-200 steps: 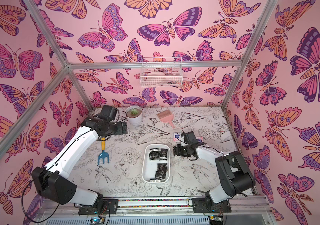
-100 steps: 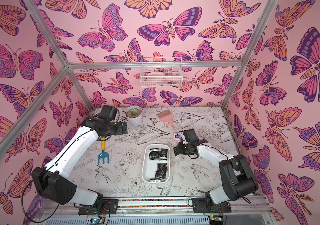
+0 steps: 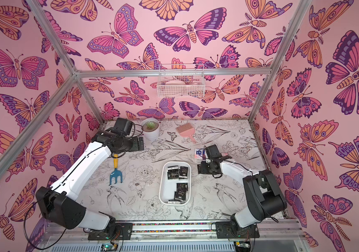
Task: Take the pocket tissues out of the storage box
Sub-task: Place the pocket tissues at the center of the board.
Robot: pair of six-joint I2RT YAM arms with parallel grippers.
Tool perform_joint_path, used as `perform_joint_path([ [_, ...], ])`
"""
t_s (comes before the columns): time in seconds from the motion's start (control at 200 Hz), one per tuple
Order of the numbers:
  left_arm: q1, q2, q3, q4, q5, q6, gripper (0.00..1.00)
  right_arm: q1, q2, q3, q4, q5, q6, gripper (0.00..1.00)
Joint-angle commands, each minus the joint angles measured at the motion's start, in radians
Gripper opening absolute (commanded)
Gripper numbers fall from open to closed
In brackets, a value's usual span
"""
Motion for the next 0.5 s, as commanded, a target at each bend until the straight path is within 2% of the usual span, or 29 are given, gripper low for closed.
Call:
perform_joint_path([
  [0.0,-0.003,-0.022,-0.012,0.001,-0.008,0.005,1.00,-0.003,0.062,-0.005,0.049,-0.007,0.030,0.43],
  [0.215,-0.003,-0.026,-0.012,0.001,-0.016,0.004,1.00,0.007,0.102,-0.005,0.151,-0.024,0.146,0.36],
  [0.351,-0.003,-0.017,-0.016,0.007,-0.011,-0.004,1.00,0.008,0.106,-0.007,0.204,-0.020,0.213,0.35],
  [0.496,-0.006,-0.010,-0.014,0.009,-0.008,-0.005,1.00,0.009,0.127,0.015,0.221,-0.054,0.223,0.35],
])
